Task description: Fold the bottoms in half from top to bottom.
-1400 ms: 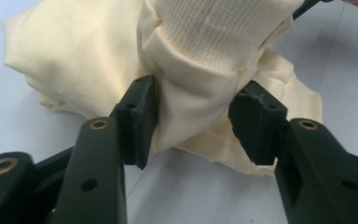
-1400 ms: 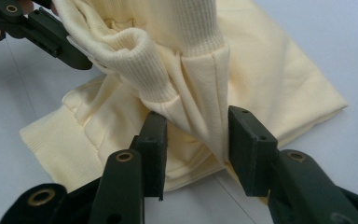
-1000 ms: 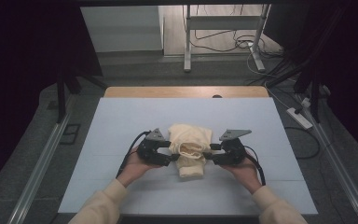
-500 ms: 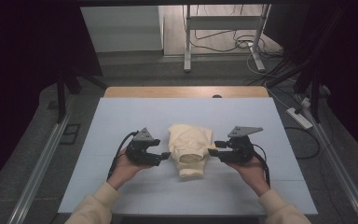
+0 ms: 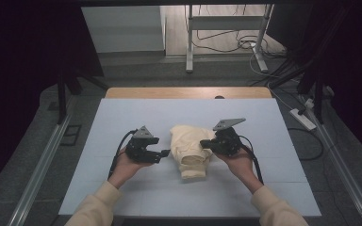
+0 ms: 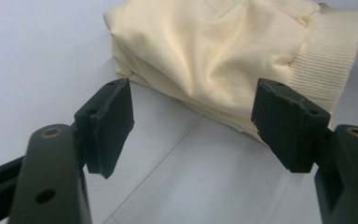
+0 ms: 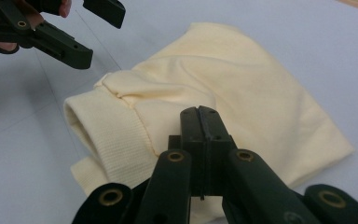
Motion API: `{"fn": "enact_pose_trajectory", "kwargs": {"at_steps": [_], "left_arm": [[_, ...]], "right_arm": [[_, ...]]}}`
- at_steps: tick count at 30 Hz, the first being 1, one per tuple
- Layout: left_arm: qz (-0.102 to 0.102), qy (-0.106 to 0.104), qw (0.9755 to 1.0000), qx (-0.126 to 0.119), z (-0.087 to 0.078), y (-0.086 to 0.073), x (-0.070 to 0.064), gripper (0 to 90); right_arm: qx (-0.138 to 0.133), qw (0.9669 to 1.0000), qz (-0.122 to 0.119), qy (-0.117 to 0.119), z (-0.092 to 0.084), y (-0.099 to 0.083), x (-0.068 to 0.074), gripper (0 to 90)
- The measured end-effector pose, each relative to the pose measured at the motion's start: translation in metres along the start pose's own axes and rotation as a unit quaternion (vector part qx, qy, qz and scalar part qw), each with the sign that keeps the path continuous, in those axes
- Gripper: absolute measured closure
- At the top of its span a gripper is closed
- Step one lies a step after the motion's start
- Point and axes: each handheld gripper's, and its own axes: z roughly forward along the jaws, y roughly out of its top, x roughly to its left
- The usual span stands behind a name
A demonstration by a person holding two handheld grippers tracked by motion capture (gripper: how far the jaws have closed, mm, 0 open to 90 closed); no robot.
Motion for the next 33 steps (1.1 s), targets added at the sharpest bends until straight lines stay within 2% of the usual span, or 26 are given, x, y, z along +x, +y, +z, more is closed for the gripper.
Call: {"fn": "enact_pose_trajectory", "kwargs": {"at_steps": [6,12,17,22,27,31,33], "left_arm": [[0.000,0.002,1.0000,-0.001,-0.001,0.000,0.001,28.9],[0.001,0.002,1.0000,0.001,-0.002,-0.001,0.001,28.7],[0.001,0.002,1.0000,0.001,-0.003,-0.002,0.002,28.5],[0.001,0.003,1.0000,0.001,-0.004,-0.003,0.003,28.4],[0.000,0.004,1.0000,0.003,-0.005,-0.004,0.003,28.4],[0.001,0.004,1.0000,0.004,-0.005,-0.004,0.003,28.3],[0.002,0.004,1.0000,0.004,-0.006,-0.005,0.002,28.3]], "right_arm": [[-0.003,1.0000,-0.005,0.006,0.005,0.006,0.003,89.3],[-0.012,0.9994,-0.021,0.023,0.012,0.016,0.015,89.3],[0.009,0.9987,-0.033,0.038,0.019,0.012,0.026,89.3],[0.033,0.9977,-0.034,0.048,0.023,0.001,0.033,89.3],[0.064,0.9954,-0.061,0.038,0.024,-0.013,0.041,89.3],[0.077,0.9944,-0.063,0.035,0.029,-0.023,0.043,89.3],[0.077,0.9947,-0.056,0.040,0.032,-0.026,0.042,89.4]]}}
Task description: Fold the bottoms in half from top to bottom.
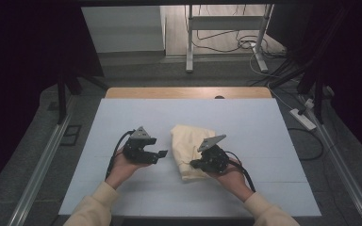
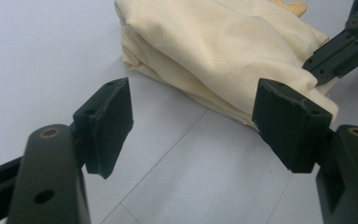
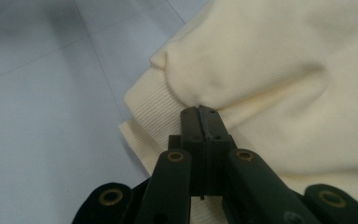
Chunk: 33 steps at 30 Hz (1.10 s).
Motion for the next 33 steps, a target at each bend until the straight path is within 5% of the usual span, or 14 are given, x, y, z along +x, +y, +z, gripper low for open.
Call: {"fn": "enact_pose_trajectory", "kwargs": {"at_steps": [19,33], "left_arm": [[0.003,0.003,1.0000,0.001,0.000,-0.001,-0.002,27.4],[0.002,0.002,1.0000,-0.001,-0.002,-0.002,-0.001,27.4]], "right_arm": [[-0.015,0.9998,0.010,0.009,0.013,-0.009,-0.005,89.5],[-0.035,0.9990,0.020,0.019,0.005,-0.009,-0.004,89.1]]}}
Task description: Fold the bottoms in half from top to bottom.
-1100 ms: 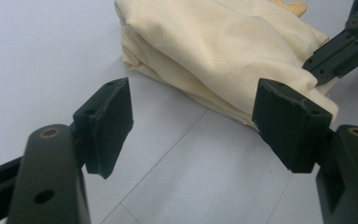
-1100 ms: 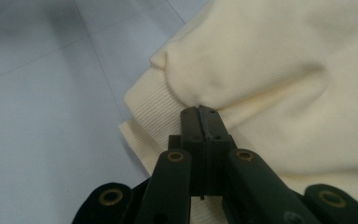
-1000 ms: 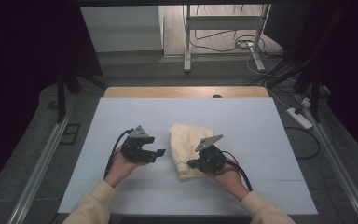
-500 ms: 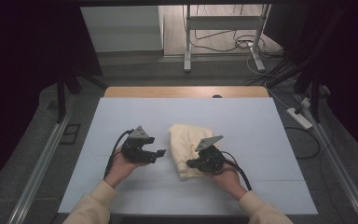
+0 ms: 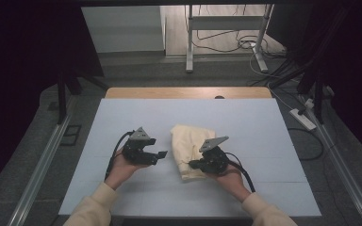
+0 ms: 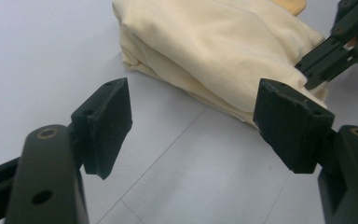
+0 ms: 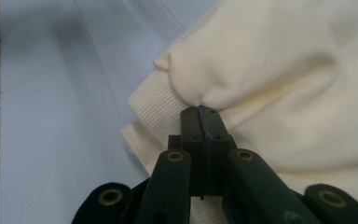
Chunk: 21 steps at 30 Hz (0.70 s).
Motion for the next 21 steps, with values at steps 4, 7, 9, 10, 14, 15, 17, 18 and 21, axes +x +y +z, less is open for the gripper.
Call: {"fn": "enact_pose_trajectory", "kwargs": {"at_steps": [4,7,9,10,14,15,17,18,21], "left_arm": [[-0.001,0.001,1.0000,0.001,0.000,0.000,0.001,27.4],[-0.001,0.002,1.0000,0.000,-0.001,0.000,0.000,27.4],[-0.001,0.002,1.0000,-0.001,-0.001,0.000,0.000,27.4],[-0.001,0.002,1.0000,-0.002,-0.001,0.000,0.000,27.4],[-0.001,0.002,1.0000,0.001,0.000,-0.001,0.000,27.2],[-0.001,0.003,1.0000,0.002,0.000,-0.001,0.000,27.2],[-0.001,0.003,1.0000,0.002,0.000,-0.001,0.000,27.1],[-0.001,0.003,1.0000,0.002,0.000,-0.001,0.000,27.1],[-0.001,0.003,1.0000,0.002,0.000,-0.001,0.000,27.1]], "right_arm": [[-0.015,0.9998,0.000,0.010,-0.011,0.000,0.007,89.1],[-0.012,0.9998,-0.010,0.014,-0.014,-0.003,0.016,89.1],[-0.005,0.9997,-0.015,0.018,-0.014,-0.006,0.022,89.1],[0.000,0.9997,-0.018,0.018,-0.013,-0.007,0.024,89.1],[0.030,0.9991,-0.029,0.013,-0.006,-0.017,0.029,89.2],[0.037,0.9988,-0.031,0.012,-0.003,-0.019,0.030,89.1],[0.053,0.9980,-0.034,0.007,0.004,-0.022,0.030,89.1],[0.058,0.9976,-0.038,0.001,0.007,-0.022,0.030,89.2],[0.065,0.9965,-0.049,-0.016,0.014,-0.024,0.028,89.3]]}}
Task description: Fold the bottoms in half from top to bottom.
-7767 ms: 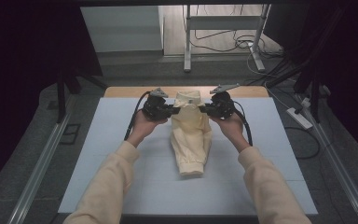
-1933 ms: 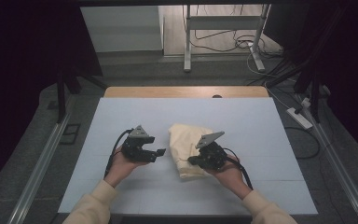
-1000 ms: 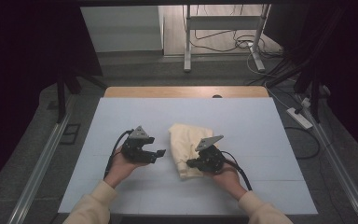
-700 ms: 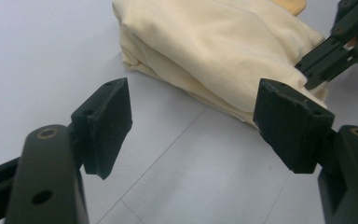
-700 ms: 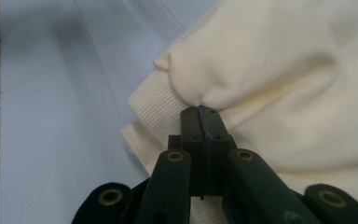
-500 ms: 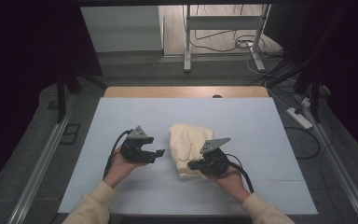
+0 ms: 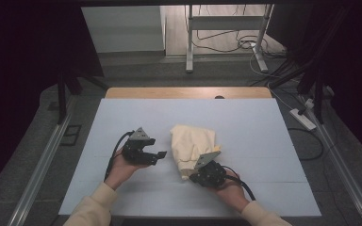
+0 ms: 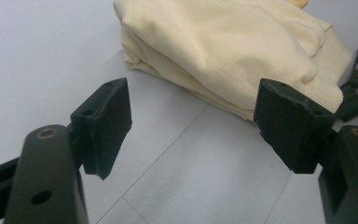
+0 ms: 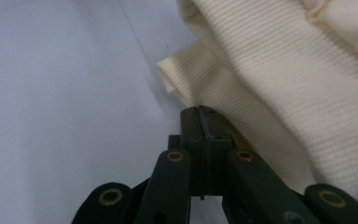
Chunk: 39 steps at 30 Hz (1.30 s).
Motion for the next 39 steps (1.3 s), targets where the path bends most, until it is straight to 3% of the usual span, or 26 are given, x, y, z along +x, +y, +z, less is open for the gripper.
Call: {"fn": "enact_pose_trajectory", "kwargs": {"at_steps": [2,9,13,27,34,39], "left_arm": [[0.000,-0.001,1.0000,0.001,0.000,0.000,0.000,27.1],[0.000,0.001,1.0000,0.000,0.000,0.000,0.000,27.0],[-0.001,0.001,1.0000,0.000,0.000,0.000,0.001,27.0],[0.000,0.001,1.0000,0.003,0.000,-0.001,0.002,26.9],[-0.002,0.001,1.0000,0.000,-0.001,-0.001,0.002,26.9],[-0.001,0.002,1.0000,0.002,-0.002,-0.003,0.001,26.7]], "right_arm": [[-0.007,0.9999,0.010,-0.006,0.001,0.000,-0.004,89.4],[-0.020,0.9996,0.003,-0.018,0.004,0.002,-0.011,89.5],[-0.027,0.9994,0.010,-0.020,0.006,0.004,-0.015,89.5],[-0.035,0.9983,0.029,-0.037,0.012,0.012,-0.033,89.6],[-0.035,0.9984,0.035,-0.026,0.009,0.010,-0.031,89.3],[-0.047,0.9981,0.036,-0.014,-0.006,0.005,-0.027,89.3]]}}
